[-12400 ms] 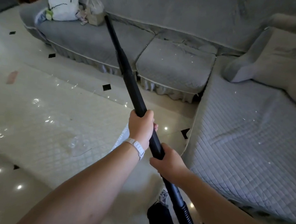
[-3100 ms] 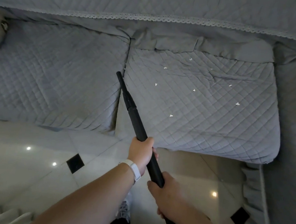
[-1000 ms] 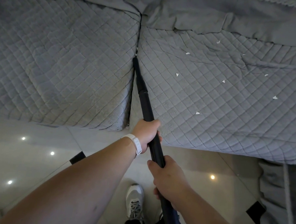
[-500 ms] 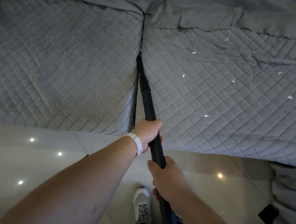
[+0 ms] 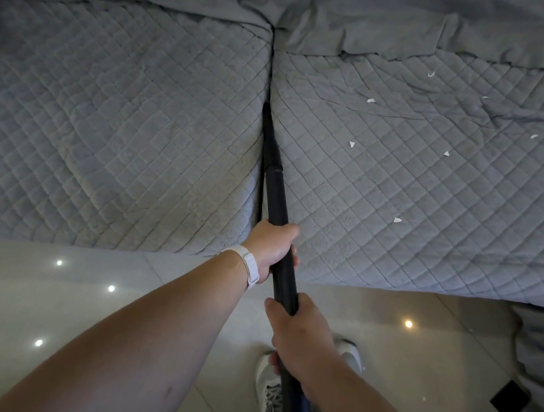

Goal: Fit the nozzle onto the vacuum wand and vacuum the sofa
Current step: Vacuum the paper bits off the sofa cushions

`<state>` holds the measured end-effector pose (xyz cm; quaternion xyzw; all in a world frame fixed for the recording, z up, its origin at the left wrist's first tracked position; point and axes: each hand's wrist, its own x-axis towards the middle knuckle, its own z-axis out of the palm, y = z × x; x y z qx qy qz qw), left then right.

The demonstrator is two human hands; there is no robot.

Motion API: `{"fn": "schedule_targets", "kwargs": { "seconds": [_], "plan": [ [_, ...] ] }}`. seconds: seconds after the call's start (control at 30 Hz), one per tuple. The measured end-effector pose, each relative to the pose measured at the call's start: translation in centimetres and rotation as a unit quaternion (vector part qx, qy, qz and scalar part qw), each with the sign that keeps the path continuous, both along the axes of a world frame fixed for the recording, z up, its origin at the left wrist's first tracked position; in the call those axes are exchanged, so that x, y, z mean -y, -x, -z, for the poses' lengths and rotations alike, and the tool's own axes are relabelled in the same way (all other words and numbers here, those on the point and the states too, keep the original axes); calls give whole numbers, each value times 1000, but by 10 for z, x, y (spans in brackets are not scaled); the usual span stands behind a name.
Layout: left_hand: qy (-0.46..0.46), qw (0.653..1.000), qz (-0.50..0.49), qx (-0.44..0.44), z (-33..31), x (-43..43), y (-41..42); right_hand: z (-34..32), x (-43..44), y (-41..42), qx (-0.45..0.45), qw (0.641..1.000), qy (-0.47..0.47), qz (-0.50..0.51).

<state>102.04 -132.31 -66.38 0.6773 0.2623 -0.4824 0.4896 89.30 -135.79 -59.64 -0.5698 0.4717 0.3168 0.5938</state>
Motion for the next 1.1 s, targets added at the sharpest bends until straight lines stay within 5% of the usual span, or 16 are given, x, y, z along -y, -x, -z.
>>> {"fn": "schedule_targets", "kwargs": {
  "seconds": [1.1],
  "plan": [
    [12, 994, -7, 109, -54, 22, -11, -40, 20, -7, 50, 998, 44, -19]
  ]
}}
